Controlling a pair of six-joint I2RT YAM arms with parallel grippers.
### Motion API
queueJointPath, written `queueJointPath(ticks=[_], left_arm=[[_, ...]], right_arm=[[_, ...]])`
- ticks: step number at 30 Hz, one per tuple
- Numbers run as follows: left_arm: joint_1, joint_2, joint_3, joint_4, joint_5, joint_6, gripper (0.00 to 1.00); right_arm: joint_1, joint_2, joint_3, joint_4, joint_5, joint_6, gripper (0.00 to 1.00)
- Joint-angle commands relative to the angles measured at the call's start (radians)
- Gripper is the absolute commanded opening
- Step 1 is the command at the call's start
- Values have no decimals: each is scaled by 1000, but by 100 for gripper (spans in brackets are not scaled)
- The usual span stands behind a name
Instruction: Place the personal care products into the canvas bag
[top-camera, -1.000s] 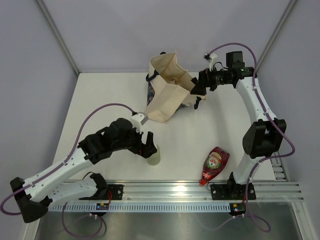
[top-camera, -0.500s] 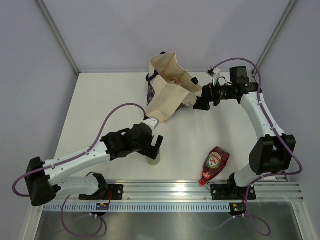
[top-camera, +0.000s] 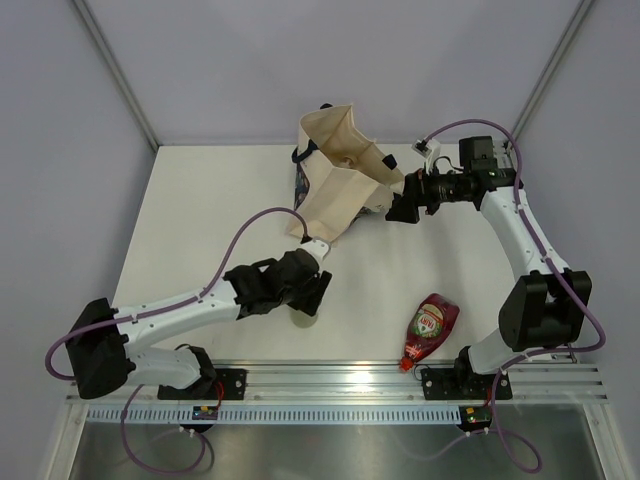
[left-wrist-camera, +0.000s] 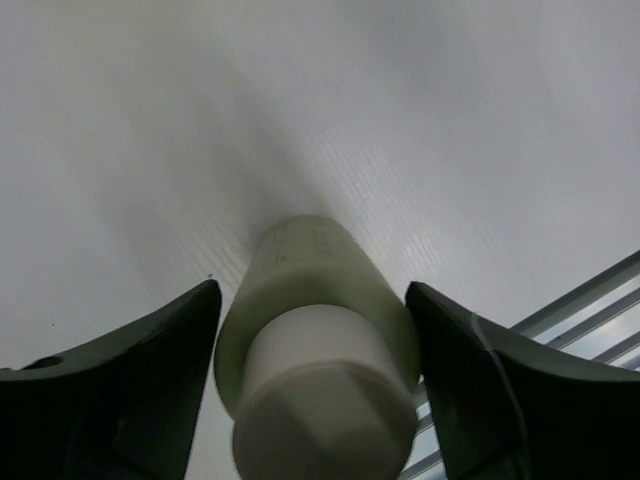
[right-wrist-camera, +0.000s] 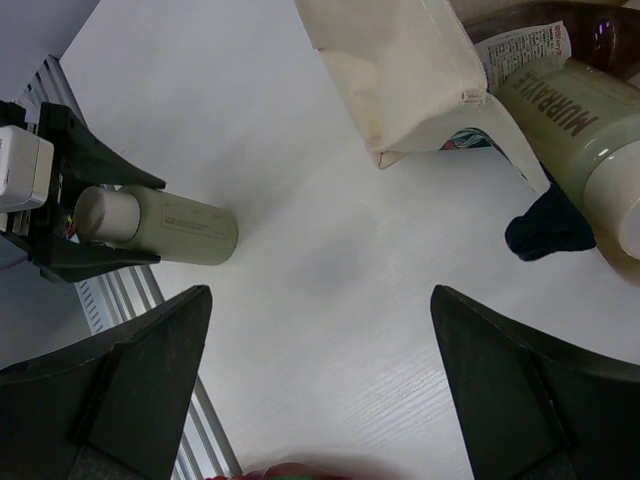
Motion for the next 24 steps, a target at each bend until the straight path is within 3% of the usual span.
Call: queueJointPath(ticks=[1, 2, 3, 6, 11, 15, 20, 24], left_arm=[[-4, 10, 0, 69, -70, 33, 61], [-3, 5, 4, 69, -68, 36, 48], [-4, 2, 10, 68, -56, 39, 29], [3, -18, 49, 53, -41, 50, 0], [129, -56, 136, 22, 106, 24, 0], [284, -59, 220, 63, 363, -22, 0], [440, 0, 276, 169, 588, -125, 0], [482, 63, 380, 317, 744, -266, 0]], right_arm=[[-5, -53, -12, 25, -11, 2, 100], [-6, -56, -13, 24, -10, 1, 99], [-8, -59, -13, 19, -10, -1, 100], [-9, -68, -12, 15, -10, 1, 100], [-19, -83, -15, 19, -28, 18, 100], [-22, -92, -32, 35, -45, 47, 100], [-29, -105, -65, 56, -62, 73, 100], [-42, -117, -81, 62, -74, 82, 100]])
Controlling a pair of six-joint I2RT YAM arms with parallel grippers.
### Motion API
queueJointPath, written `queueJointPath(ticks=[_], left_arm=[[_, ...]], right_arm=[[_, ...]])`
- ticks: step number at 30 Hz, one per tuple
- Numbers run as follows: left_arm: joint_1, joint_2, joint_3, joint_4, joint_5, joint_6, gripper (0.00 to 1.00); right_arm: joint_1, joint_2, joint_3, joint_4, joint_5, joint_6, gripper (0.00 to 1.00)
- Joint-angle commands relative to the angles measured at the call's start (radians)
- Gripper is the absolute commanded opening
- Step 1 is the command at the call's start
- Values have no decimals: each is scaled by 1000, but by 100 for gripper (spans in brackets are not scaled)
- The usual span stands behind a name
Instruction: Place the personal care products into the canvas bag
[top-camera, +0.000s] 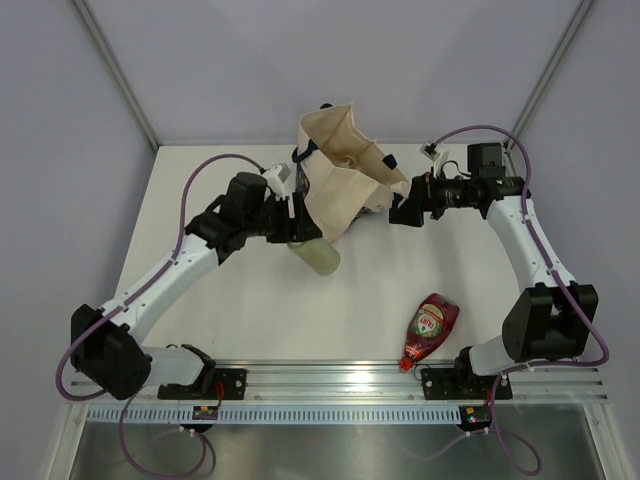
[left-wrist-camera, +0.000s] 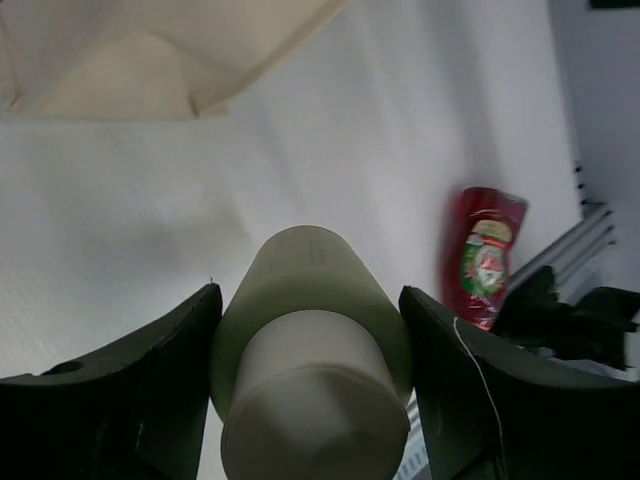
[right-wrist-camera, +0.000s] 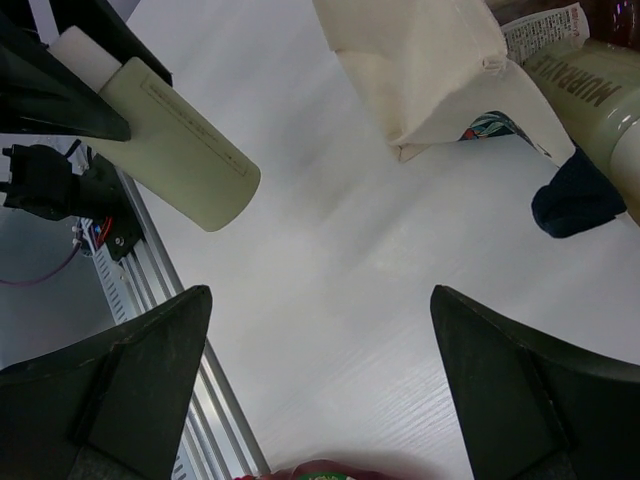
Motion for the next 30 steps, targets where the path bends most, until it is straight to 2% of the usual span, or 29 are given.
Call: queueJointPath(ticks=[1, 5, 11, 14, 15, 18, 20, 25, 28, 30], left_arm=[[26, 41, 189, 296, 261, -177, 0], [49, 148, 362, 455, 275, -298, 0], [67, 420, 691, 515, 180, -322, 0], [90, 567, 892, 483, 70, -275, 0], [93, 605, 1015, 389, 42, -251, 0], [118, 748, 1215, 258, 2, -165, 0], [139, 806, 1250, 216, -3, -133, 0], [141, 814, 1186, 92, -11, 12, 0], [141, 793, 1162, -14, -92, 118, 0], [141, 784, 1162, -104, -225, 197, 2]], right_arm=[[-18, -45, -11, 41, -41, 21, 100], [-39, -53, -24, 52, -56, 41, 99], [-93, -53, -24, 38, -94, 34, 100], [-113, -51, -18, 21, -100, 20, 100], [-127, -53, -16, 21, -108, 18, 100], [-150, -53, -18, 14, -119, 8, 99], [-174, -50, -21, 14, -122, 1, 100], [-196, -33, -19, 3, -114, -23, 100], [-196, -24, -7, -18, -105, -48, 100], [-196, -5, 13, -55, -102, -97, 100]])
